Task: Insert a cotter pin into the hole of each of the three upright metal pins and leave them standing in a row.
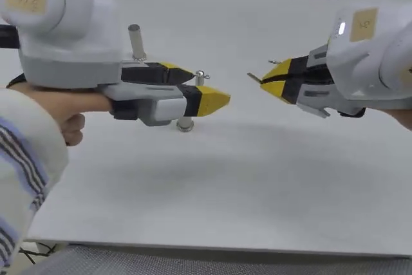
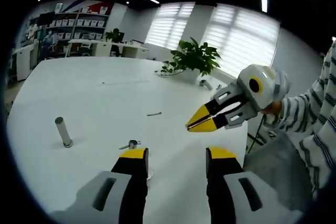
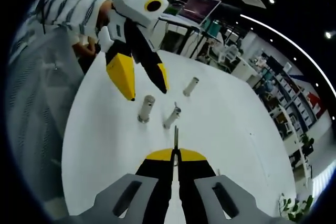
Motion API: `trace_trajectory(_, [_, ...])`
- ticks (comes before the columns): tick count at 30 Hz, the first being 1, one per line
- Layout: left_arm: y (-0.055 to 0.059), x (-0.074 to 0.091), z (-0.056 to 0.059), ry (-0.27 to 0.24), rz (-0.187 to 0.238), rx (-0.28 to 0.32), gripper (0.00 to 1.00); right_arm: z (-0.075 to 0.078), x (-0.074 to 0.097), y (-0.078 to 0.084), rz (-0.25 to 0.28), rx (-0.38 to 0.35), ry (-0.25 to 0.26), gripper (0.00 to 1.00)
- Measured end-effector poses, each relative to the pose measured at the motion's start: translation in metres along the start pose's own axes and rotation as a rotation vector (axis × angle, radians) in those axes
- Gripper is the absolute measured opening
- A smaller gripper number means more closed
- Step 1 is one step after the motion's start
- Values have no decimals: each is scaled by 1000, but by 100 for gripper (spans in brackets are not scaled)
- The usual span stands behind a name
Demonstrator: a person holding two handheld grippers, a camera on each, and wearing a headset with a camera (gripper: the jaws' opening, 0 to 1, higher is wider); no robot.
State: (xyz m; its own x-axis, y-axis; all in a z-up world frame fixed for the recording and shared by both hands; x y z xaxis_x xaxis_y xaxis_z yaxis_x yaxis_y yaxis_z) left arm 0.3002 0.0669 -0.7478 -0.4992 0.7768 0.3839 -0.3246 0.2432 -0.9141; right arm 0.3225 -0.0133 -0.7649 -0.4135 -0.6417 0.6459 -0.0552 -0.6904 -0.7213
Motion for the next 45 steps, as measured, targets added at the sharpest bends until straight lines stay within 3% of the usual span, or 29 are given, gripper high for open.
trace_trajectory(7, [-2,-9,9,59,-8,65,24,-15,-4,-2,15,32,-25,3])
trace_trajectory(16, [2,-17,14,109,-27,129,11,-26,-2,-11,38,54,-38,3])
trace_trajectory(23, [2,-19,18,130,-26,174,5,-27,-3,-13,50,62,-41,3])
trace_trajectory(33, [5,-20,18,121,-34,217,2,-29,-3,-16,61,55,-39,3])
trace_trajectory(45, [5,-21,19,125,-37,281,2,-30,-4,-16,63,64,-39,3])
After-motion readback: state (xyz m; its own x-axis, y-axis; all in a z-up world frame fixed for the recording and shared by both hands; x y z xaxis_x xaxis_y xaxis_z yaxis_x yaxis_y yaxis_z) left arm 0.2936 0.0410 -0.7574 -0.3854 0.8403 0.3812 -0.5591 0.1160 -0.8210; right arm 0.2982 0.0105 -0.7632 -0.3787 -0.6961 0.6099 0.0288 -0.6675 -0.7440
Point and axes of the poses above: the centre of the closed fingertips' face, and the gripper's own axes: x roughly backward along the fingers, z roughly to its right, y roughly out of its underside, the point moved 2 cm from there along x, roughly backward along the fingers, and after that the axes turned 14 degrees about -x, right-handed, at the moved point
